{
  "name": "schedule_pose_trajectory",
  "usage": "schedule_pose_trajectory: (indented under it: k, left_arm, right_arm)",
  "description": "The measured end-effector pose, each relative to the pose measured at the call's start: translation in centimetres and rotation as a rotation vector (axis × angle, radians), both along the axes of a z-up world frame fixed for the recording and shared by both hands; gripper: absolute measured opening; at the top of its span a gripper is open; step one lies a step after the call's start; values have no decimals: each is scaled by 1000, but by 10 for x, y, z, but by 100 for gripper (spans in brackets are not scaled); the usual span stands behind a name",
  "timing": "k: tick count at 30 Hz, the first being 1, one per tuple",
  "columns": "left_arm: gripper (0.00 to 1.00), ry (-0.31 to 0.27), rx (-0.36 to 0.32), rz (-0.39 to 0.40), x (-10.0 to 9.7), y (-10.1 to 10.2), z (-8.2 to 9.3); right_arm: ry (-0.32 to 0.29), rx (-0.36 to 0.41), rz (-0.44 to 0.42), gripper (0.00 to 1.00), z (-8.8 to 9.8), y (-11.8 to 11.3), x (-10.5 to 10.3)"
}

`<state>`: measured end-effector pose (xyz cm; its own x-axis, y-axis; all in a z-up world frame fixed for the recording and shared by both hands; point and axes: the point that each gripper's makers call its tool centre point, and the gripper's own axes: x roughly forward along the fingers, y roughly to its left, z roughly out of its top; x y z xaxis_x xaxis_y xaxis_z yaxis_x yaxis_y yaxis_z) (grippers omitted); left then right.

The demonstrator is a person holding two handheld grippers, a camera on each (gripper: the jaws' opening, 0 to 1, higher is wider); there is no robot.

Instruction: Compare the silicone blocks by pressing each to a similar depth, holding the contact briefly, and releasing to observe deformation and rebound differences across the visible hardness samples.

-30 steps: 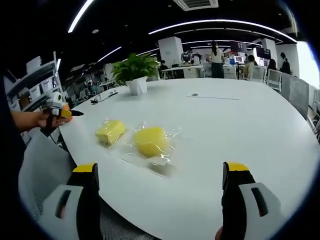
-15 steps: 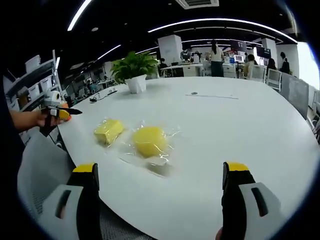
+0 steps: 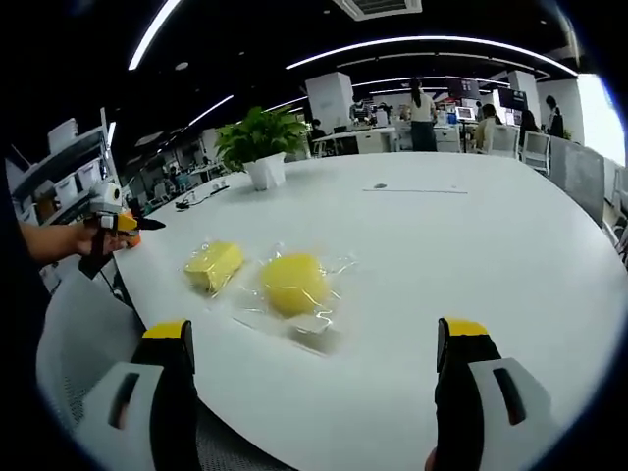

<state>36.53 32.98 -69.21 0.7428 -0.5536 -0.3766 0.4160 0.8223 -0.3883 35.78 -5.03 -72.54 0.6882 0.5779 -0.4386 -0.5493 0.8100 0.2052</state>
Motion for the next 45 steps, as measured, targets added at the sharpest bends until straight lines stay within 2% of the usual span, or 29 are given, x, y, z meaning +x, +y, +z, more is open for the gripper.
schedule_pose_trajectory:
  k: [2, 6, 10, 12, 19, 21, 24, 25, 28, 31, 34, 37, 45]
  left_arm:
    - [100, 7, -28, 2, 4, -1, 0]
    - [100, 1, -16, 14, 9, 1, -3]
    - [100, 34, -37, 26, 17, 4, -11]
    - [100, 68, -83, 41, 19, 3, -12]
    - [100, 103, -79, 28, 30, -1, -19]
    - [97, 82, -46, 43, 34, 1, -21]
    - [96, 118, -118, 46, 39, -6, -23]
    - [95, 119, -146, 43, 42, -11, -23]
    - [86, 132, -165, 38, 49, -21, -29]
    - [84, 156, -184, 37, 53, -30, -38]
    - [79, 162, -174, 38, 58, -35, -45]
    - [72, 188, -195, 26, 61, -40, -53]
    - [62, 228, -205, 25, 66, -48, -68]
  right_arm:
    - [0, -1, 3, 96, 0, 1, 0]
    - [-5, 8, -3, 96, 2, 1, -1]
    - [1, 7, 4, 96, 1, 2, -4]
    - [1, 6, 6, 96, 2, 2, -4]
    - [-23, 12, -5, 96, 9, -1, -5]
    - [-23, 12, -6, 96, 8, -1, -7]
    - [-16, 17, -10, 96, 6, -2, -8]
    - [-15, 19, -10, 96, 6, -1, -8]
    - [-17, 27, -7, 96, 7, 1, -10]
    - [-16, 30, -8, 96, 6, 2, -12]
    - [-15, 37, -14, 96, 5, 1, -14]
    - [-12, 42, -21, 96, 3, -1, -16]
    - [-8, 45, -32, 96, 2, -4, -18]
